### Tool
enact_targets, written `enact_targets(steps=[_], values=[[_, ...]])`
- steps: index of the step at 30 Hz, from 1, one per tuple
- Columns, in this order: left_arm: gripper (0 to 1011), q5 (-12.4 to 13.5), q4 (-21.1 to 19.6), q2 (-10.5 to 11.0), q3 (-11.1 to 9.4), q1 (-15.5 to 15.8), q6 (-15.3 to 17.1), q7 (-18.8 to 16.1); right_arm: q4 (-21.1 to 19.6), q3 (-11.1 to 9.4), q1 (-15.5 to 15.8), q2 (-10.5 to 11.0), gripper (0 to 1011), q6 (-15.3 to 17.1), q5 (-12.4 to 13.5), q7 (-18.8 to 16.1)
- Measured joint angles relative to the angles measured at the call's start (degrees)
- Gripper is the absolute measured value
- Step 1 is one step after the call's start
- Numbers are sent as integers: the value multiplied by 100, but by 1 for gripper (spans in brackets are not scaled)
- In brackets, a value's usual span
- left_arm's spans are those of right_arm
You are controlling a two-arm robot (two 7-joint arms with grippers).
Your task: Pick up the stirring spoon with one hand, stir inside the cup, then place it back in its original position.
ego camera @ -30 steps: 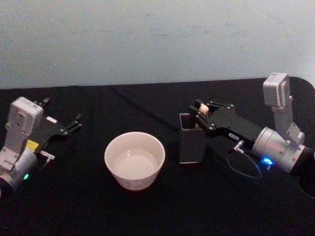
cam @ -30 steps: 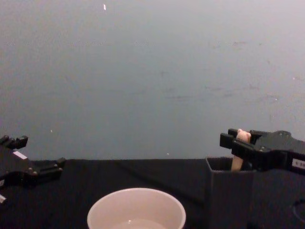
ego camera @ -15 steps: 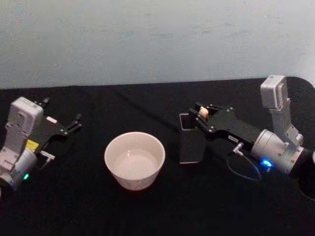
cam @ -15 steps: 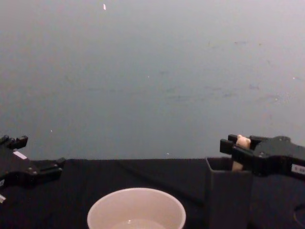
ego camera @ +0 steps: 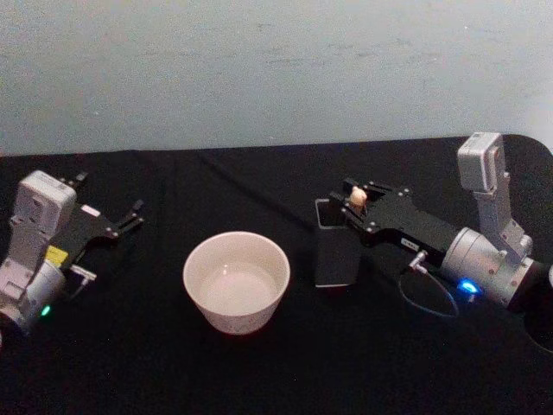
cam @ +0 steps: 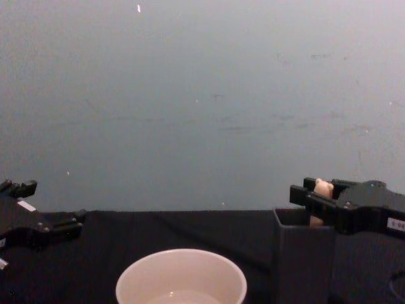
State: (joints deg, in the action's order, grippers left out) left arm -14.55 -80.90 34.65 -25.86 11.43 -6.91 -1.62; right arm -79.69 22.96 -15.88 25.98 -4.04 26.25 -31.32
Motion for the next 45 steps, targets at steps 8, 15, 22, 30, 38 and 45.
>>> enact_targets(steps=[8, 15, 22, 30, 38, 45], values=[[1001, 0, 0, 0, 0, 0, 0, 0, -2, 0, 0, 0, 561, -3, 5, -5], [1001, 0, 0, 0, 0, 0, 0, 0, -2, 0, 0, 0, 758, -6, 9, -8], [1001, 1, 0, 0, 0, 0, 0, 0, -2, 0, 0, 0, 953, -8, 9, -8], [1001, 0, 0, 0, 0, 0, 0, 0, -3, 0, 0, 0, 1000, -8, 9, -8], [1001, 0, 0, 0, 0, 0, 0, 0, -258, -271, 66, -80, 1000, -198, 109, 218], [1001, 0, 0, 0, 0, 0, 0, 0, -392, -678, 157, -344, 1000, -416, -138, 1133]])
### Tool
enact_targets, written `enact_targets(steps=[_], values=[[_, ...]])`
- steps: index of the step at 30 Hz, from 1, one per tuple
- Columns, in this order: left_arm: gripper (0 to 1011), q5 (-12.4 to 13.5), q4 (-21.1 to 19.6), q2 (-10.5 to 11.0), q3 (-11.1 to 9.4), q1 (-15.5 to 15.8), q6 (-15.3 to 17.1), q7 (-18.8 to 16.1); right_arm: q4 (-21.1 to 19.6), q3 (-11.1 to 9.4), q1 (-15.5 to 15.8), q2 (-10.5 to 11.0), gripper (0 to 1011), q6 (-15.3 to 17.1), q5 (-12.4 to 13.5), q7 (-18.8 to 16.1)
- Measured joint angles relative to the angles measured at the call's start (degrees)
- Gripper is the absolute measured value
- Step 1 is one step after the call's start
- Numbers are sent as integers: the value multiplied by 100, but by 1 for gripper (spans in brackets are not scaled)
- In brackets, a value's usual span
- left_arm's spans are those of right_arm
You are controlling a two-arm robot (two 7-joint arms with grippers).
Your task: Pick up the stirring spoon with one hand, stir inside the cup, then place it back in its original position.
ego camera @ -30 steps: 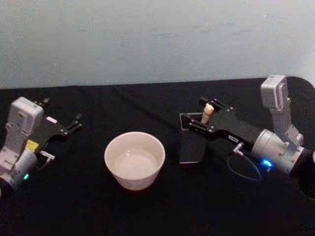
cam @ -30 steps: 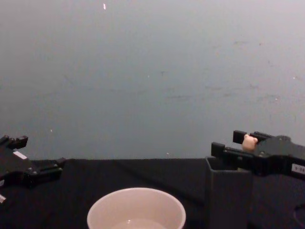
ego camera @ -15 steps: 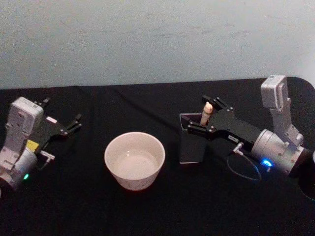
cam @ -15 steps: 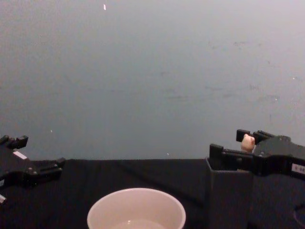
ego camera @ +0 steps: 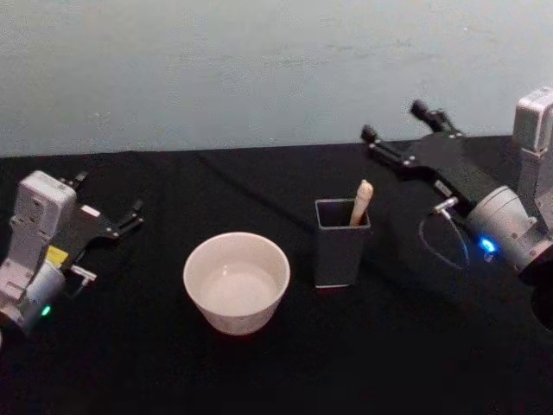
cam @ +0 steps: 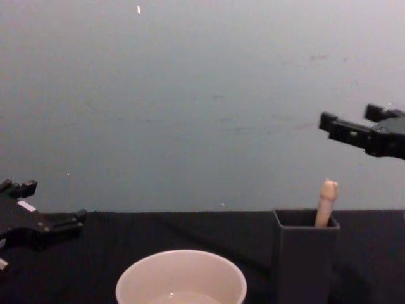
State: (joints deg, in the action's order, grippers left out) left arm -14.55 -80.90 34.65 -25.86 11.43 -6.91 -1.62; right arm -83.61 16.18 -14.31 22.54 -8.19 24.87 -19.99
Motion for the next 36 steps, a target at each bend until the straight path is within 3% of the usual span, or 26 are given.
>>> enact_targets(steps=[4, 7, 19, 23, 36], values=[[1001, 0, 0, 0, 0, 0, 0, 0, 247, -91, -4, -170, 1000, -97, -510, 637], [1001, 0, 0, 0, 0, 0, 0, 0, 459, -87, -9, -224, 1000, -59, -736, 823], [1001, 0, 0, 0, 0, 0, 0, 0, 1152, 46, -43, -399, 1002, 181, -1327, 1044], [1001, 0, 0, 0, 0, 0, 0, 0, 1290, 62, -78, -438, 1000, 199, -1424, 1065], [1001, 0, 0, 0, 0, 0, 0, 0, 1230, 58, -70, -417, 1000, 198, -1392, 1054]])
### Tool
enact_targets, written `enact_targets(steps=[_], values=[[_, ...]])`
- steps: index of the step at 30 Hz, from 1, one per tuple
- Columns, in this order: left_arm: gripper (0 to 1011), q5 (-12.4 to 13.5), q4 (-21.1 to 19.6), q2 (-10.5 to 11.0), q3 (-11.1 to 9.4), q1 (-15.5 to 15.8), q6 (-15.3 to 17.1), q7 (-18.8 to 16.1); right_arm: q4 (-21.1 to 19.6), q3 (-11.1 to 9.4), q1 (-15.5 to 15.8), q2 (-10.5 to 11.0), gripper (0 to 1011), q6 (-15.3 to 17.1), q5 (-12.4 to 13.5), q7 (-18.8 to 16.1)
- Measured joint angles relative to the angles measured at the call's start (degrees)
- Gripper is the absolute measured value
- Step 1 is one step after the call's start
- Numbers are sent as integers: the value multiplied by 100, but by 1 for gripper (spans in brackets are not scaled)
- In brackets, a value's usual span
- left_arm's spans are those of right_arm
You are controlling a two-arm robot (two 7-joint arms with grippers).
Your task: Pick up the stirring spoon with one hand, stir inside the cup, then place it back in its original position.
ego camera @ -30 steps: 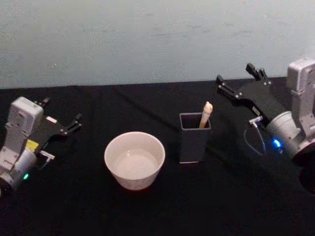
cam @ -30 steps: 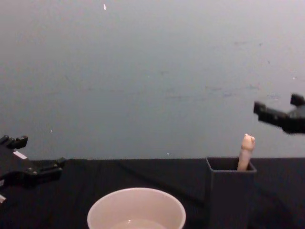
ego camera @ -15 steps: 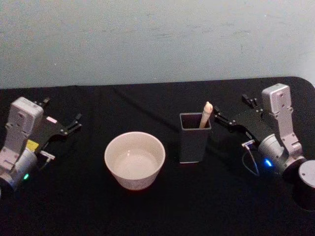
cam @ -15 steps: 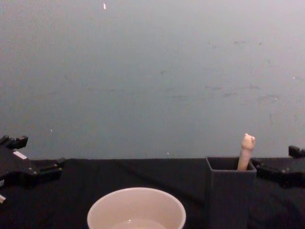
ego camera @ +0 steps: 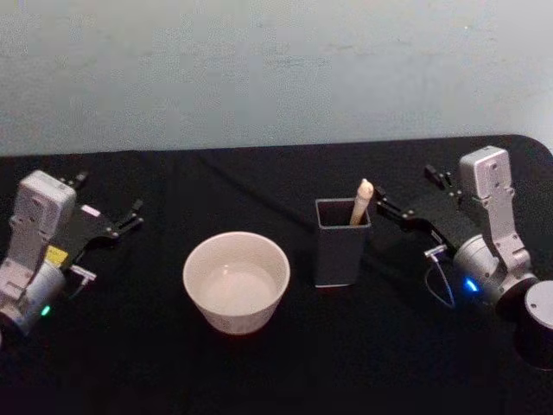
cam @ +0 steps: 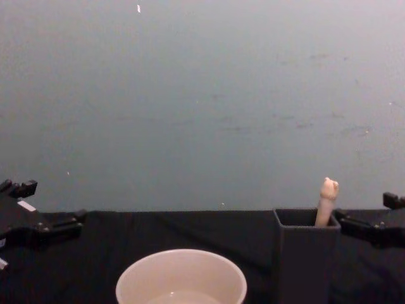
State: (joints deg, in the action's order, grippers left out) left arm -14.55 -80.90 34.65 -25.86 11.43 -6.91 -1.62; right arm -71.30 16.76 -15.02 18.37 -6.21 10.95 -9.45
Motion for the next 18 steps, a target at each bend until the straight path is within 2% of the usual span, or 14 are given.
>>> enact_targets(steps=[18], values=[[1001, 0, 0, 0, 0, 0, 0, 0, -26, -1, 7, 10, 1000, -6, 23, -11]])
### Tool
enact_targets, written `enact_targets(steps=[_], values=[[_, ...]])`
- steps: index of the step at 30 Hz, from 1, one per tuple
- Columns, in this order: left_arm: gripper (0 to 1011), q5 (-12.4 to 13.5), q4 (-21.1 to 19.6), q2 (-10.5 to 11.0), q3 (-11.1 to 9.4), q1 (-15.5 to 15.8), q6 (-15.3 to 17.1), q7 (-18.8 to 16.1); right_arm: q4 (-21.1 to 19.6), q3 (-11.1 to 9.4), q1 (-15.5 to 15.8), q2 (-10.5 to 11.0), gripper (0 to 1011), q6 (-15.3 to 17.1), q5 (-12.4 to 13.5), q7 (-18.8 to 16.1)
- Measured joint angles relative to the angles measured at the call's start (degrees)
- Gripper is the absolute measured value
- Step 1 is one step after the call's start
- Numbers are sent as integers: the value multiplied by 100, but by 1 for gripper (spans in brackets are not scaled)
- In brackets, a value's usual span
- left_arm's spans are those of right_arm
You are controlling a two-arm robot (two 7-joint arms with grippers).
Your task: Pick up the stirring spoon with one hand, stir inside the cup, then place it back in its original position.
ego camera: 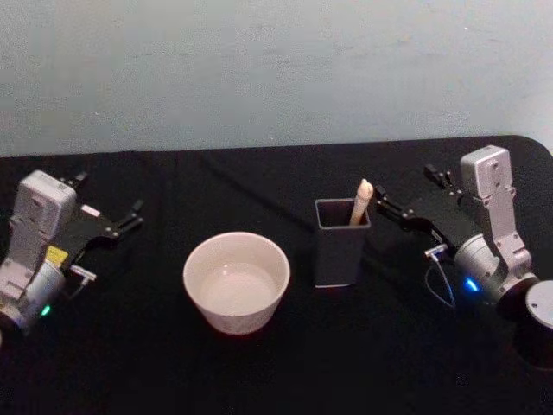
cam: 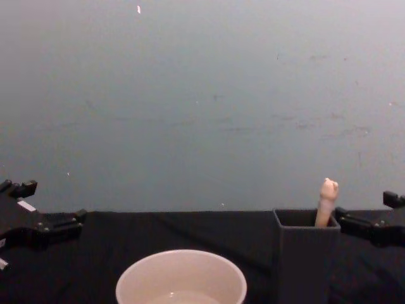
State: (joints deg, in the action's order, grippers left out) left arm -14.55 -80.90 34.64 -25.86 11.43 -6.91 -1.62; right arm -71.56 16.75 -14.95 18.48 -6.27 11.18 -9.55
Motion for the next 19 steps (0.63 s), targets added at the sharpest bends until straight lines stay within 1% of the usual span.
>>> enact_targets(steps=[19], values=[[1001, 0, 0, 0, 0, 0, 0, 0, -7, 0, 0, 2, 1000, 0, 7, -5]])
